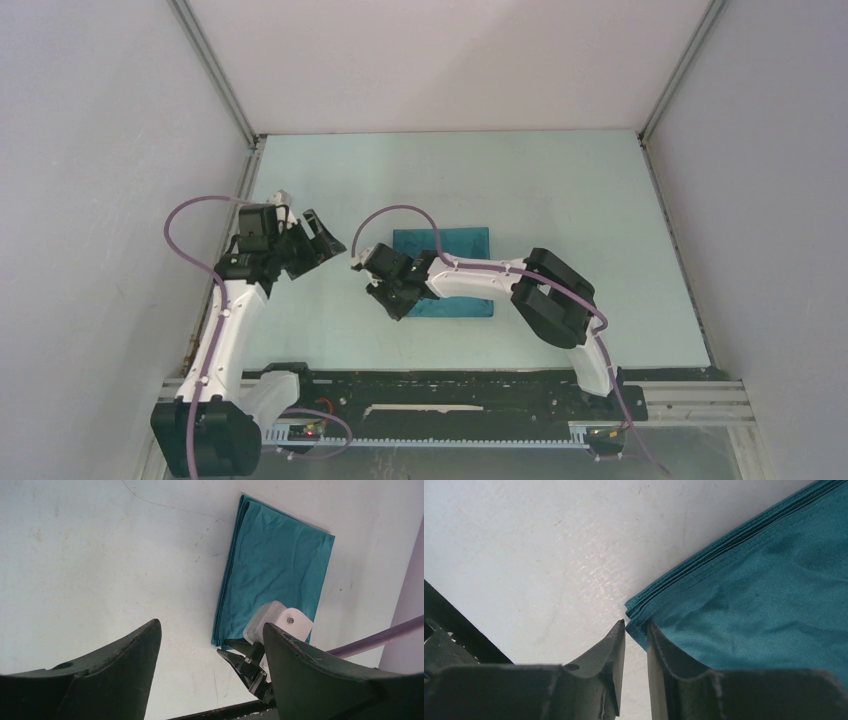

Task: Fold the napkin into a case and place the utensils inside
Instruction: Pick up the top corner of the square-folded napkin from the center of the board.

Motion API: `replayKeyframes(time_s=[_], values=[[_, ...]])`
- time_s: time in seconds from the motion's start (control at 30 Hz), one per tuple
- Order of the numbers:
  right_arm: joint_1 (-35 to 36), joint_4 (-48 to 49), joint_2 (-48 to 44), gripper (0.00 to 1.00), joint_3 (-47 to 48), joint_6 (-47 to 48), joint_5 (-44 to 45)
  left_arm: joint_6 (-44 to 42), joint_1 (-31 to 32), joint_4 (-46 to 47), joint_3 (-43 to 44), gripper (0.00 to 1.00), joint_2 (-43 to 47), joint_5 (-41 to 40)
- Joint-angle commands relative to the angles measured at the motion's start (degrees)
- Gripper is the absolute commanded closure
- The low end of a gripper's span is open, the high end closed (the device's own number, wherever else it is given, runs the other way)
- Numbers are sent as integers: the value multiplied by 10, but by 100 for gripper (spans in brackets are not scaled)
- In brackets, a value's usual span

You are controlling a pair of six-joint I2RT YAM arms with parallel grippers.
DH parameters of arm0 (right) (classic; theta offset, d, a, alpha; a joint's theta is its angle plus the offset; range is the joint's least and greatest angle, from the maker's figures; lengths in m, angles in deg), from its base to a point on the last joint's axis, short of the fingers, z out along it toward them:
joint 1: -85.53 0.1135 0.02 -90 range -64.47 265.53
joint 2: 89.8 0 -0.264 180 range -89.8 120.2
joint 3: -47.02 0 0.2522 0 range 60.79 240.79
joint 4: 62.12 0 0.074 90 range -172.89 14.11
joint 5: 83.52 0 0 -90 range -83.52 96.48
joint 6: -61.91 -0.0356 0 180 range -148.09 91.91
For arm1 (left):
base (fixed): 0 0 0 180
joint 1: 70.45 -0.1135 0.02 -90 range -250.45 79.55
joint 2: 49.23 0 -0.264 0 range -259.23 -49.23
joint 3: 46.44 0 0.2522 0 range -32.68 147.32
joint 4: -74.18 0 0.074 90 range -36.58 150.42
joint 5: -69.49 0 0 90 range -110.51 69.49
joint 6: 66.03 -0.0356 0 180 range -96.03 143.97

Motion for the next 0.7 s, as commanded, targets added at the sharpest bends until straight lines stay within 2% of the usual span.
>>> replayKeyframes(time_s=[0.0,0.13,0.33,0.67], values=[[1,-2,-5,72,22,1,0,-11,-8,15,1,19,1,13],[-3,-3,-14,77,20,0,-2,-11,-10,15,1,19,1,16],[-9,-2,-23,92,16,-1,-13,-10,-9,18,-2,19,2,20],[-33,26,-51,96,-15,-22,-74,-8,-9,20,-7,19,5,25]])
